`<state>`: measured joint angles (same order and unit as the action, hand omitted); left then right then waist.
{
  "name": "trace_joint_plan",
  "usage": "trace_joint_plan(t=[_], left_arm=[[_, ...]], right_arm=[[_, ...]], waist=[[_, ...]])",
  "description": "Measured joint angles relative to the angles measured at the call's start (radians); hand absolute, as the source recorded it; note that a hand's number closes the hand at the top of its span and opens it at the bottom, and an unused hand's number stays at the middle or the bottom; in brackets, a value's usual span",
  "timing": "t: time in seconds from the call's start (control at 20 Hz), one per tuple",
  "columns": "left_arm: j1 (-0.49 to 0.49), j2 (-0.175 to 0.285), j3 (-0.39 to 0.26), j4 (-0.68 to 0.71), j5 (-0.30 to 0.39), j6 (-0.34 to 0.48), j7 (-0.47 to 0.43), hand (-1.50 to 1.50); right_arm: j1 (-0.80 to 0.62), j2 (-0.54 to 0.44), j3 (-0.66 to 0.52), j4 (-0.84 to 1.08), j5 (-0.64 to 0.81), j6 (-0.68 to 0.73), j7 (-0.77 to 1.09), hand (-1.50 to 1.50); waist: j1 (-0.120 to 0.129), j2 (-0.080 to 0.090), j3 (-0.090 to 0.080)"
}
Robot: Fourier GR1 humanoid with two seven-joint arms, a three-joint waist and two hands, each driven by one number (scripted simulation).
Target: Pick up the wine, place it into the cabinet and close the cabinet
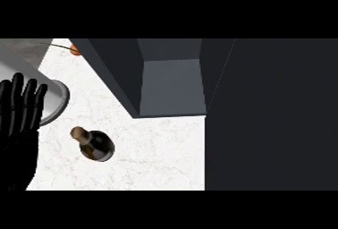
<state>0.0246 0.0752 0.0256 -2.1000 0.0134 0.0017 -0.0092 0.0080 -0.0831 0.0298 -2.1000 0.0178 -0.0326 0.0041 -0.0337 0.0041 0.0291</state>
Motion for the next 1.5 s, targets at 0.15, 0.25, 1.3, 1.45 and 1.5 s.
trace_joint_plan(t=[0.15, 0.25, 1.3, 1.45, 1.5], left_arm=[[-0.045, -0.030, -0.037, 0.025, -0.153, 0.101, 0.028, -1.50], [-0.066, -0.047, -0.048, 0.046, -0.282, 0.199, 0.047, -1.50], [-0.449, -0.074, -0.482, 0.326, -0.948, 1.060, 0.677, -1.50], [-0.520, -0.074, -0.504, 0.350, -1.046, 1.055, 0.799, -1.50], [-0.536, -0.074, -0.511, 0.353, -1.083, 1.050, 0.840, -1.50]], right_arm=[[0.038, 0.002, -0.001, -0.019, -0.014, 0.010, -0.014, -1.50], [0.054, -0.004, 0.008, -0.040, -0.020, 0.024, -0.013, -1.50], [0.127, -0.065, 0.172, -0.263, -0.314, 0.206, 0.218, -1.50], [0.124, -0.067, 0.168, -0.269, -0.319, 0.203, 0.232, -1.50], [0.118, -0.069, 0.163, -0.271, -0.320, 0.197, 0.244, -1.50]], waist=[[0.005, -0.002, -0.014], [0.001, -0.003, -0.017], [0.007, -0.014, -0.024], [0.011, -0.017, -0.024], [0.014, -0.018, -0.024]])
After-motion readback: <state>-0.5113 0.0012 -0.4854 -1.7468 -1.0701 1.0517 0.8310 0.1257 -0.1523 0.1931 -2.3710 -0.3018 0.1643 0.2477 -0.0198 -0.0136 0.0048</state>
